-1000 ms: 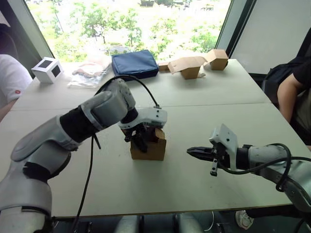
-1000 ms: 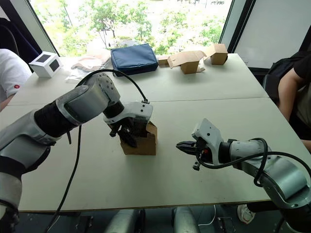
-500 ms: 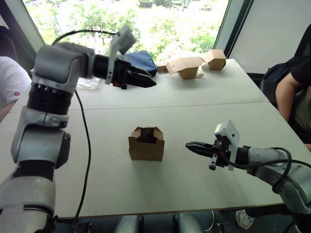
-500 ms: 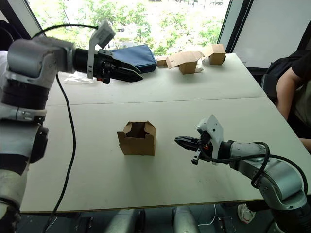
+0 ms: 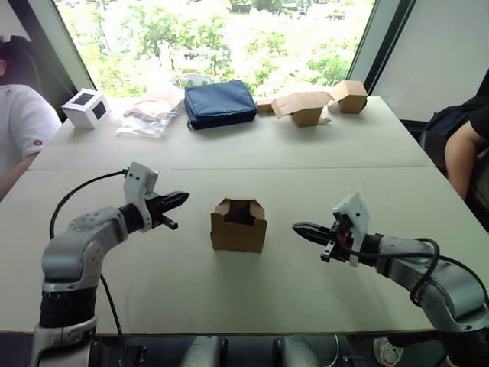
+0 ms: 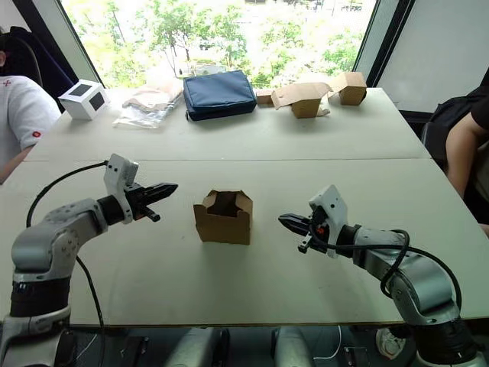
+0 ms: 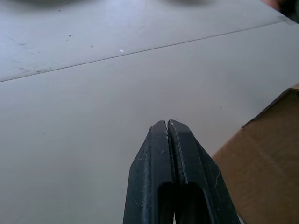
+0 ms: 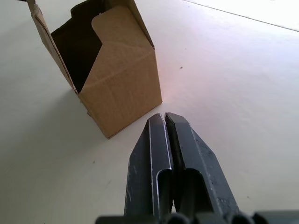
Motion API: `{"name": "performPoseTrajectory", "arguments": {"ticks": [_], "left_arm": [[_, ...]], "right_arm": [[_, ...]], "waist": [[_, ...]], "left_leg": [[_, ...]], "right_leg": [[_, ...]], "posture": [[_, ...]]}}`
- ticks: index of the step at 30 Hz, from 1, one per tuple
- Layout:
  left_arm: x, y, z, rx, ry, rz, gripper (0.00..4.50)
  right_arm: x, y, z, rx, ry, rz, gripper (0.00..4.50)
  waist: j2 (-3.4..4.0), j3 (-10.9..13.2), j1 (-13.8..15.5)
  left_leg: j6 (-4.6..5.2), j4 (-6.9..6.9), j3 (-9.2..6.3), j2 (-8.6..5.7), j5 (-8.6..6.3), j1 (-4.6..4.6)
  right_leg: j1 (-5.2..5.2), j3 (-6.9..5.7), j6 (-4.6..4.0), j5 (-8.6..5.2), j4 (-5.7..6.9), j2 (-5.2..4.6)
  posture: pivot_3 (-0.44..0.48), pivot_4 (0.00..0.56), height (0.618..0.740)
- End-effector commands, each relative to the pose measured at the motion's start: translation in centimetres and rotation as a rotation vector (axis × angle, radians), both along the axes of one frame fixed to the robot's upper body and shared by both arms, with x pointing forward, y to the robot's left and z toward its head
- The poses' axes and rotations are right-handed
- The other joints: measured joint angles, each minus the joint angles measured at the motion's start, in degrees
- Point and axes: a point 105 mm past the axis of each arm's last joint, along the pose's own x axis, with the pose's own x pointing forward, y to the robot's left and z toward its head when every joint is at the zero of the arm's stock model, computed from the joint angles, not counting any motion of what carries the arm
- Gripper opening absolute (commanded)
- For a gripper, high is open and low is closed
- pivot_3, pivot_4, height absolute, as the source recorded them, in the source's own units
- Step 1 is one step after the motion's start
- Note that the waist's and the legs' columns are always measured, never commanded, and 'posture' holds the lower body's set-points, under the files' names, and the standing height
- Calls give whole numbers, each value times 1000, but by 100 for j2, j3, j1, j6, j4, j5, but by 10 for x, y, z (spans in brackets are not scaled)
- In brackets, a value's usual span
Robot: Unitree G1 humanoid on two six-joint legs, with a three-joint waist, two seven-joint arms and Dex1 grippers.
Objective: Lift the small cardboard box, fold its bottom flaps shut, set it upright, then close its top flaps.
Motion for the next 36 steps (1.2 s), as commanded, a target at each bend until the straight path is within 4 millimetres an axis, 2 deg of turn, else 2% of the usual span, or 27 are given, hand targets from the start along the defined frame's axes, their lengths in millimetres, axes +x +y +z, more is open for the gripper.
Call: {"name": "performPoseTrajectory", "arguments": {"ticks": [1, 6, 12, 18, 23, 36], "left_arm": [[-15, -6, -10, -7, -26, -26, 13], [-32, -17, -41, 63, 25, -88, 13], [-27, -24, -57, 77, 30, -104, 13], [-28, -38, -62, 87, 29, -166, 13], [-39, -48, -66, 87, 57, -239, 13], [-47, -51, -69, 85, 85, -262, 13]], "right_arm": [[-5, 8, -2, -4, -24, 16, 0], [-3, 12, -14, -31, -29, 1, 0], [-1, 29, -24, -44, -39, 33, 0], [4, 39, -37, -73, -42, 49, 0], [10, 45, -41, -72, -44, 61, 0], [8, 50, -41, -52, -35, 107, 0]], "waist": [[-1, -1, -2], [0, -1, -2], [4, -4, -10], [4, -4, -12], [9, -7, -22], [10, -8, -19]], "left_leg": [[0, -1, 0, 0, 0, 0], [-1, -4, 0, 1, 0, 3], [-1, -7, 0, 1, 0, 6], [-1, -8, 1, 0, 0, 7], [-1, -9, 1, 1, 0, 9], [0, -10, 1, 1, 0, 10]], "right_leg": [[0, -1, 0, 0, 0, 0], [1, -2, -1, -1, -3, 2], [4, -4, -2, -1, -5, 1], [4, -10, -1, -1, -5, 4], [4, -10, -2, -1, -5, 6], [4, -9, -2, -1, -6, 4]], "posture": [[0, 150, 740], [0, 150, 740], [0, 150, 740], [0, 150, 740], [0, 150, 740], [0, 150, 740]]}}
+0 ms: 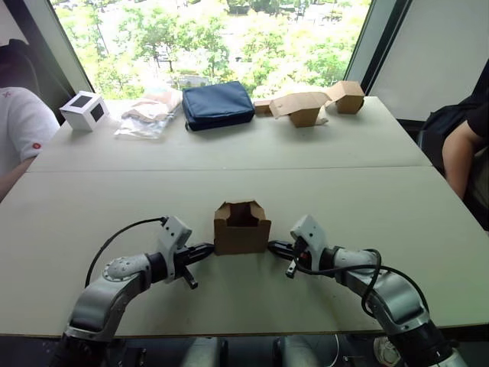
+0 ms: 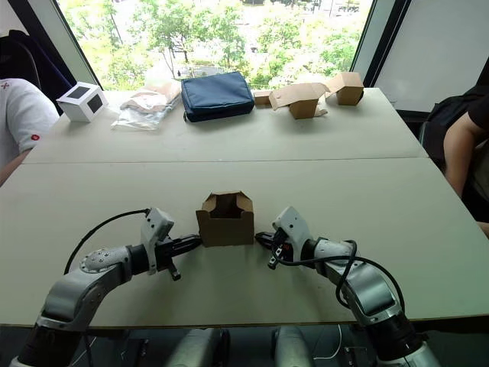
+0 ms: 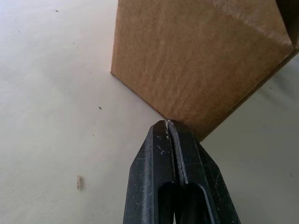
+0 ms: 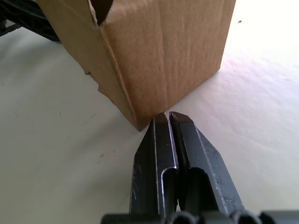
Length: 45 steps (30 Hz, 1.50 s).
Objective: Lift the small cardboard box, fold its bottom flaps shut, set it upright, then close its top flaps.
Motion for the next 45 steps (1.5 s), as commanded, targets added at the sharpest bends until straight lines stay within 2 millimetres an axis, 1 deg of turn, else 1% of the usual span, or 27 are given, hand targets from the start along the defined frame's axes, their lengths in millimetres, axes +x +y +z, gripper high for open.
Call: {"name": "performPoseTrajectory", "arguments": {"ticks": [1, 7, 12, 16, 17, 20, 23, 25, 27, 29, 31, 33, 37, 41, 45], "left_arm": [[-5, -6, 3, 1, -10, -31, 13], [-7, -2, 3, 10, -9, -28, 13], [-4, 16, 8, 47, -18, -24, 13], [0, 33, 24, 79, -40, -54, 13], [1, 37, 30, 87, -43, -69, 13], [3, 46, 62, 63, -49, -132, 13], [7, 45, 93, 21, -72, -188, 13], [9, 40, 108, 5, -90, -233, 13], [12, 37, 115, 1, -104, -255, 13], [16, 26, 120, -3, -126, -288, 13], [20, 17, 120, -4, -133, -314, 13], [22, 13, 114, 8, -128, -329, 13], [27, 7, 101, 24, -122, -344, 13], [33, 4, 98, 31, -137, -344, 13], [34, 0, 94, 33, -142, -354, 13]], "right_arm": [[-1, 9, 12, 38, -39, 37, 0], [-5, 11, 11, 41, -27, 53, 0], [-6, 1, 10, 7, -30, 47, 0], [-9, -11, 21, -13, -49, 66, 0], [-10, -16, 26, -18, -55, 76, 0], [-10, -32, 49, -9, -81, 103, 0], [-4, -43, 76, 14, -118, 121, 0], [1, -45, 95, 21, -155, 150, 0], [5, -43, 107, 19, -179, 173, 0], [10, -34, 116, 9, -210, 213, 0], [13, -23, 121, 18, -225, 250, 0], [13, -15, 121, 24, -225, 275, 0], [13, -1, 115, 22, -223, 318, 0], [16, 5, 108, 23, -220, 326, 0], [18, 9, 102, 22, -218, 331, 0]], "waist": [[0, 0, -1], [0, 0, -1], [2, -1, -3], [3, 0, -3], [2, 1, 7], [2, 2, 18], [3, 3, 4], [4, 4, -1], [7, 5, -37], [6, 5, -47], [6, 5, -46], [6, 5, -51], [5, 5, -50], [5, 6, -32], [5, 6, -32]], "left_leg": [[0, 0, 0, 0, 0, 0], [0, 0, 0, 0, 0, 0], [0, -3, 0, 1, 0, 0], [0, -4, 0, 2, 0, 0], [0, -4, 0, 2, 0, -1], [0, -5, -3, 2, 0, -6], [2, -5, -8, 2, -1, -7], [3, -6, -8, 2, -2, -6], [4, -7, -7, 3, -2, -6], [3, -12, -7, 5, -2, -6], [2, -14, -7, 7, -1, -7], [2, -13, -6, 6, -1, -7], [2, -13, -5, 6, -1, -10], [2, -12, -5, 5, 0, -11], [2, -11, -5, 4, 0, -11]], "right_leg": [[0, 0, 0, 0, 0, 0], [0, 0, 0, 0, -1, -1], [0, 0, -1, 0, -3, -1], [-1, 0, -2, -1, -4, -1], [-1, 0, -2, -1, -4, -2], [1, -2, -2, -1, -13, -4], [9, -12, -2, -1, -31, -4], [11, -15, -1, 0, -36, -4], [10, -16, 1, 0, -37, -2], [9, -16, 1, 1, -37, 1], [7, -17, 1, 1, -39, 2], [8, -16, 1, 1, -39, 2], [5, -14, 1, 1, -40, 2], [4, -15, 1, 2, -40, 2], [4, -15, 1, 2, -40, 2]], "posture": [[0, 150, 740], [0, 150, 740], [0, 150, 740], [0, 150, 740], [0, 150, 740], [0, 150, 740], [0, 150, 740], [0, 150, 740], [0, 150, 740], [0, 150, 740], [0, 150, 740], [0, 150, 740], [0, 150, 740], [0, 150, 740], [0, 150, 740]]}}
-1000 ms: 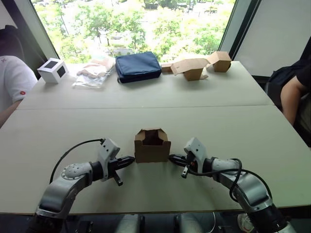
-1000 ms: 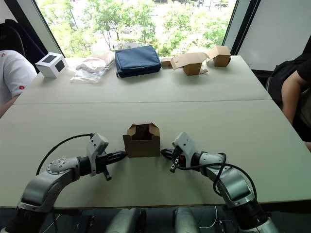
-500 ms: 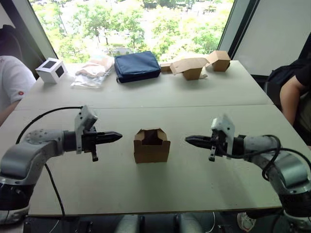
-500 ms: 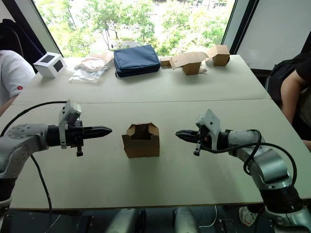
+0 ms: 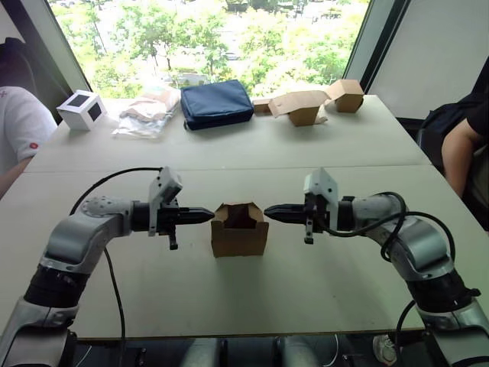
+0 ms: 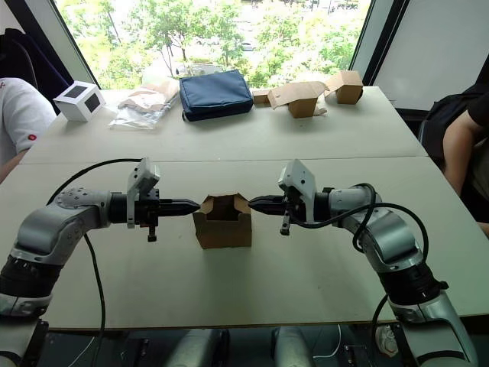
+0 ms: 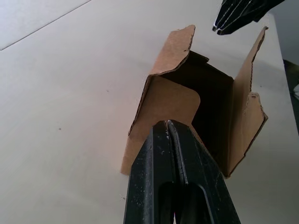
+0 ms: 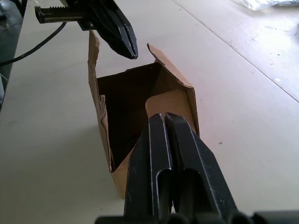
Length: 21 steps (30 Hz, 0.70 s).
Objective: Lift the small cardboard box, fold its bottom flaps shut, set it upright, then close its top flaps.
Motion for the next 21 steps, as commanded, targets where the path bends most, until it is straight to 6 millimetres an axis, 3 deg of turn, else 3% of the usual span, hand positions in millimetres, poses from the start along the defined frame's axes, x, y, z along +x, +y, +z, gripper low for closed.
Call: {"name": "performPoseTrajectory", "arguments": {"ticks": [1, 10, 21], "left_arm": [[0, -5, 4, 8, -47, -24, 13], [5, -15, -8, 46, -68, -52, 13], [10, -16, -7, 43, -81, -41, 13]], "right_arm": [[2, 5, 9, 9, -53, 19, 0], [13, 17, 1, -16, -60, 57, 0], [17, 25, -15, -87, -47, 94, 0]], "waist": [[0, 0, -3], [0, 0, -16], [0, 0, -25]], "left_leg": [[0, 0, 0, 0, 0, 0], [-1, 0, 0, 0, 1, 0], [-2, 0, 0, -3, 1, 0]], "right_leg": [[0, 0, 0, 0, 0, 0], [-2, 0, 0, 0, 2, 8], [-3, -1, 1, 0, 4, 9]], "posture": [[0, 150, 740], [0, 150, 740], [0, 150, 740]]}}
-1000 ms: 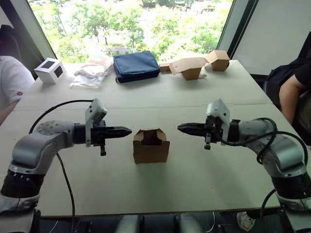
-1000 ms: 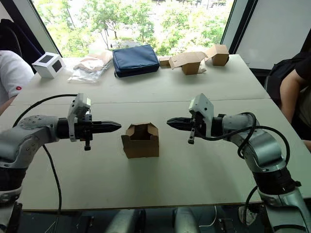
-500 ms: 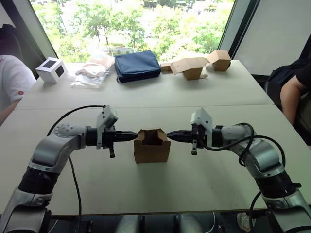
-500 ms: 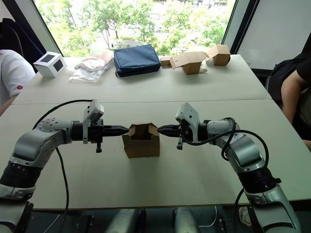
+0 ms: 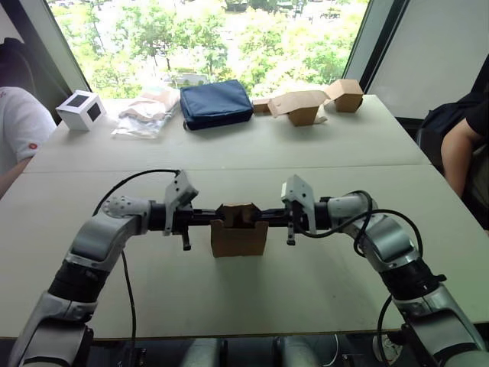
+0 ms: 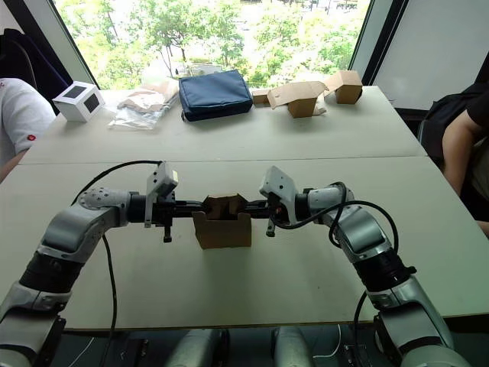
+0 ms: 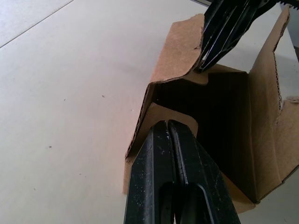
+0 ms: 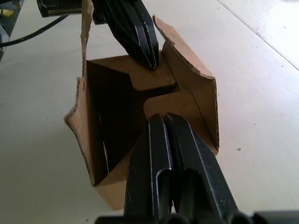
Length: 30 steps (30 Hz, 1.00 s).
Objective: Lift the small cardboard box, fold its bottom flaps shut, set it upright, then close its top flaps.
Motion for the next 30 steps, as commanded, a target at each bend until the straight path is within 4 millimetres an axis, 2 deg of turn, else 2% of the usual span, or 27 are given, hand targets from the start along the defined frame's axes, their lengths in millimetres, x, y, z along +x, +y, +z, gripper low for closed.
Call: {"name": "performPoseTrajectory", "arguments": {"ticks": [1, 13, 17, 21, 24, 26, 30], "left_arm": [[1, 1, 8, 1, -47, -6, 13], [-1, 2, 6, 14, -46, -7, 13], [-2, 10, 23, -53, -41, 19, 13], [-2, 25, 30, -79, -62, 73, 13], [3, 40, 42, -153, -90, 143, 13], [13, 50, 49, -180, -92, 196, 13], [35, 61, 37, -159, -71, 253, 13]], "right_arm": [[2, 6, 7, -7, -49, 25, 0], [1, 9, 11, 8, -48, 39, 0], [-3, 6, 22, 66, -40, 36, 0], [-9, 2, 36, 137, -26, 28, 0], [-12, -2, 51, 210, -29, -2, 0], [-21, -8, 64, 272, -24, -17, 0], [-49, -8, 72, 283, 2, 13, 0]], "waist": [[0, 0, -13], [0, 0, -74], [0, 0, -77], [0, 0, -77], [0, 0, -74], [0, 0, -56], [0, 0, -22]], "left_leg": [[0, 0, 0, 0, 0, 0], [-1, 0, 0, 0, 0, 0], [-1, 0, 0, 0, 0, 0], [0, -1, -1, 0, 0, -2], [-1, -1, -2, 1, 0, -2], [-1, -1, -3, 1, 0, -3], [-1, 0, -10, -1, 0, -5]], "right_leg": [[0, 0, 0, 0, 0, 0], [-3, 0, 0, 0, 7, -1], [-3, 0, 0, 0, 7, -1], [-9, 2, 0, 0, 9, -3], [-9, 3, 0, 0, 10, -8], [-9, 3, 0, 0, 9, -11], [-5, -4, 0, 0, 7, -10]], "posture": [[0, 150, 740], [0, 150, 740], [0, 150, 740], [0, 150, 740], [0, 150, 740], [0, 150, 740], [0, 150, 740]]}}
